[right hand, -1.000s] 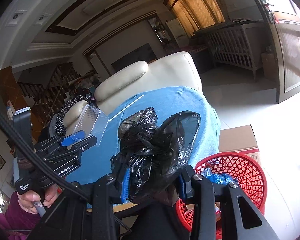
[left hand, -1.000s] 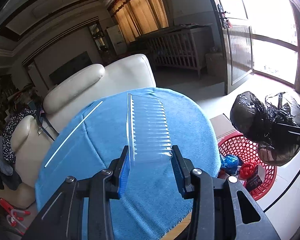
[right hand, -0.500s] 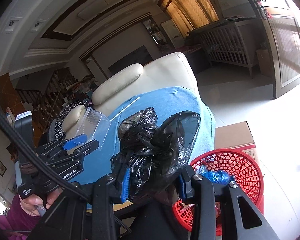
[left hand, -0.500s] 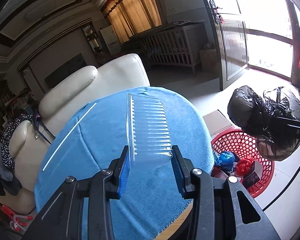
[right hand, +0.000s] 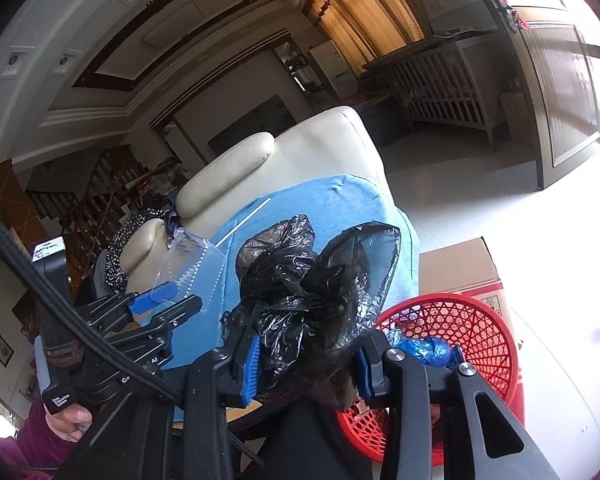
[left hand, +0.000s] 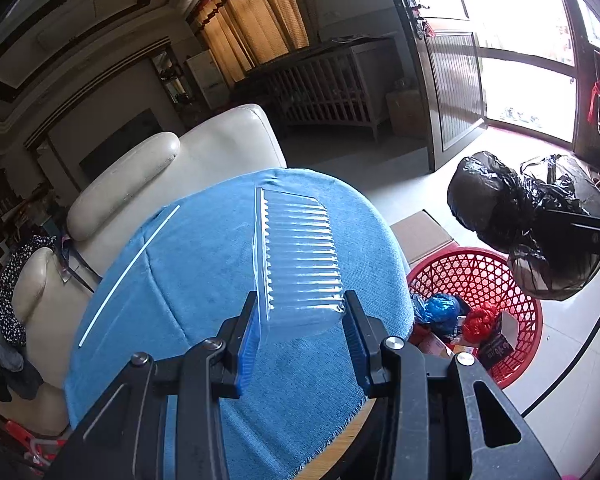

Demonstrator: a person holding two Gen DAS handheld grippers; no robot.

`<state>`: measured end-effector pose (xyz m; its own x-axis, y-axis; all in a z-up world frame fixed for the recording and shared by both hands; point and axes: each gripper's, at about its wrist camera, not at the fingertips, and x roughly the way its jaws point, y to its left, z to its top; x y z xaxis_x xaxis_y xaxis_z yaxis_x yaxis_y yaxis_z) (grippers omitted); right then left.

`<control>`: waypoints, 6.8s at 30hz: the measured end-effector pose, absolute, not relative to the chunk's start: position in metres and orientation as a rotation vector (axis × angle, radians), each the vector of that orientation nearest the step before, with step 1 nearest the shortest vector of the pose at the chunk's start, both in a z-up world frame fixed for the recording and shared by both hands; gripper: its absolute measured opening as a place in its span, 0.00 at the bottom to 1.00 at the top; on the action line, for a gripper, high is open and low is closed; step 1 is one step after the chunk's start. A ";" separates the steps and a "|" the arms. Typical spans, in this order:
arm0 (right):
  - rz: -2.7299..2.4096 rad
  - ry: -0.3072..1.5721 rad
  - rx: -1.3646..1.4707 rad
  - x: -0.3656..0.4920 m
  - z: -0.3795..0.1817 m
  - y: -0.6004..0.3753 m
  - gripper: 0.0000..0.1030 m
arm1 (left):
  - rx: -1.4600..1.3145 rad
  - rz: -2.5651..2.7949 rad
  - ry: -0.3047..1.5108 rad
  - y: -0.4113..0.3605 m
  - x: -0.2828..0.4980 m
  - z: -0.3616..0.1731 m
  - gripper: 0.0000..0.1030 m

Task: Collect trash
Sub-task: 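Carry the clear tray and black bag over the red wastebasket, then open the left tool to drop the clear tray while the right tool drops the black bag, then move both open tools back over the table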

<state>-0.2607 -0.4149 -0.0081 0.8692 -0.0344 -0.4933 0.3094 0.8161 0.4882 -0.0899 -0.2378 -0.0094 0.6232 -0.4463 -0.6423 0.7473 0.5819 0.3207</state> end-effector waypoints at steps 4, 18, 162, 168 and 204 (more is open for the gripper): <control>-0.199 0.486 0.599 -0.263 -0.009 -0.416 0.39 | 0.628 -0.747 0.541 -0.240 -0.092 -0.011 0.41; -0.227 0.488 0.624 -0.270 -0.009 -0.426 0.39 | 0.663 -0.774 0.554 -0.251 -0.099 -0.021 0.41; -0.357 0.570 0.799 -0.261 -0.063 -0.460 0.47 | 0.722 -0.769 0.597 -0.280 -0.102 -0.042 0.62; -0.350 0.571 0.716 -0.248 -0.044 -0.442 0.56 | 0.663 -0.715 0.608 -0.256 -0.084 -0.030 0.68; -0.100 0.546 0.264 -0.119 0.053 -0.225 0.65 | 0.250 -0.178 0.522 -0.015 -0.006 0.036 0.89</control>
